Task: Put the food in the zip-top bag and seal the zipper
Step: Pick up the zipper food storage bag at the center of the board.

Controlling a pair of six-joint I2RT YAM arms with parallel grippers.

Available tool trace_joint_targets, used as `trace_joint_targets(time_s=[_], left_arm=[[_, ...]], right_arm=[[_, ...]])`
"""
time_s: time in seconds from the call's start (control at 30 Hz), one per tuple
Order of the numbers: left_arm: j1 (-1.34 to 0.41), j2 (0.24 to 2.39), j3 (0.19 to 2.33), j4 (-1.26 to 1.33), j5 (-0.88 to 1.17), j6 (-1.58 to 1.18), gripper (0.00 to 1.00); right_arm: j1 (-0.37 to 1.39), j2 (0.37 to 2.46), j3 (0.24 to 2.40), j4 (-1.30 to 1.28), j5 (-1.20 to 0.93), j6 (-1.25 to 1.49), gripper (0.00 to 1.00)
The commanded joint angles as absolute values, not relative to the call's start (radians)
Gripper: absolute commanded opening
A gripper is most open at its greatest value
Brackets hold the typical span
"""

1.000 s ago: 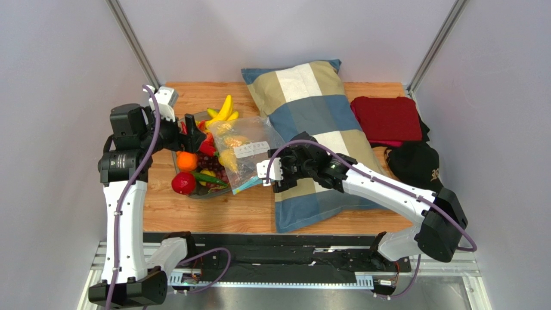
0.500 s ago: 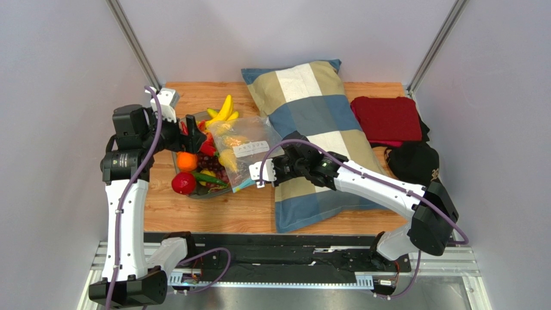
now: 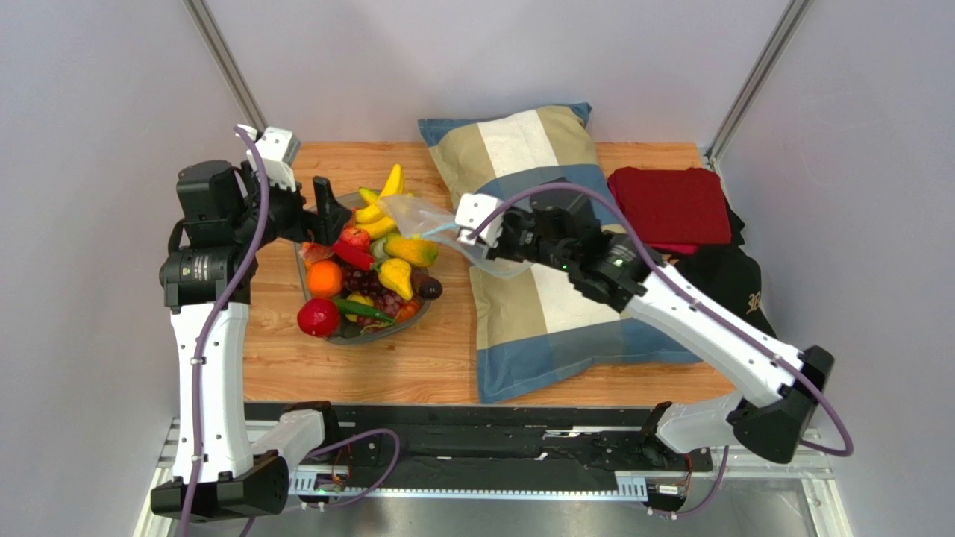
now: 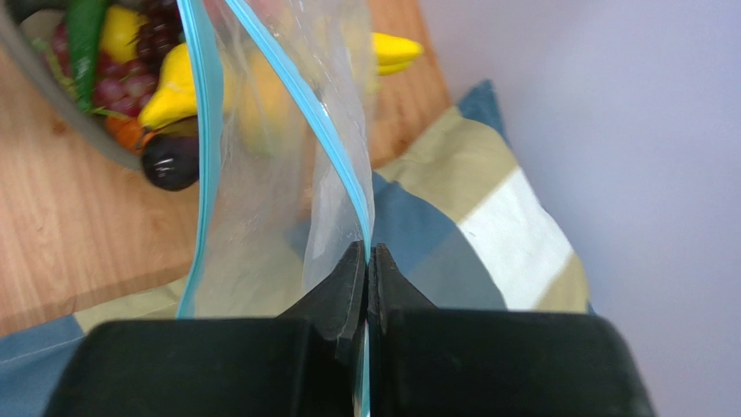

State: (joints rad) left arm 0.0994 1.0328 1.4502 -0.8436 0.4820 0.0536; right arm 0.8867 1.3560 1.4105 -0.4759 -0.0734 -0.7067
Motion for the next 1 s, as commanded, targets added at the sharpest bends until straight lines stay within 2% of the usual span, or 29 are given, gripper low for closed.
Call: trace_joint_targets(time_s=[0.0,0.2,0.43,0.53,0.6,0.67,0.73,0.8,0.87,0.97], left_arm=[[0.091,1.071,1.508,-0.789,0.517,0.037,0.99],[0.041,1.118,1.46,-0.716,0.512,0.071,0.99],[0.029,1.196,1.457,-0.713,0.309,-0.085,0.98],[0.037,1.181,1.395,-0.706,0.214,-0.214,0.96],[0.072,1.181,1.352,-0.713,0.207,-0.279,0.91],[0.16,1.184,1.322,-0.706,0.267,-0.378,0.88],[0.224,1.186,1.295,-0.701,0.36,-0.403,0.81],[0.259,1.198,1.313,-0.745,0.396,-0.321,0.78],[0.261,1.206,1.338,-0.848,0.475,-0.202,0.8],[0.262,1.184,1.377,-1.041,0.549,0.122,0.95]], right_arm=[[0.862,1.243,1.489,-0.543,0.118,-0.562,0.0],[0.813,1.143,1.505,-0.624,0.287,-0.448,0.0],[0.692,1.123,1.562,-0.742,0.229,-0.172,0.0],[0.692,1.176,1.592,-0.764,0.161,-0.038,0.0],[0.693,1.244,1.615,-0.762,0.155,0.073,0.0],[0.695,1.308,1.693,-0.791,0.158,0.211,0.0],[0.695,1.408,1.797,-0.818,0.149,0.267,0.0],[0.696,1.451,1.854,-0.825,0.143,0.291,0.0],[0.698,1.494,1.911,-0.815,0.182,0.302,0.0],[0.698,1.523,1.956,-0.805,0.173,0.317,0.0]])
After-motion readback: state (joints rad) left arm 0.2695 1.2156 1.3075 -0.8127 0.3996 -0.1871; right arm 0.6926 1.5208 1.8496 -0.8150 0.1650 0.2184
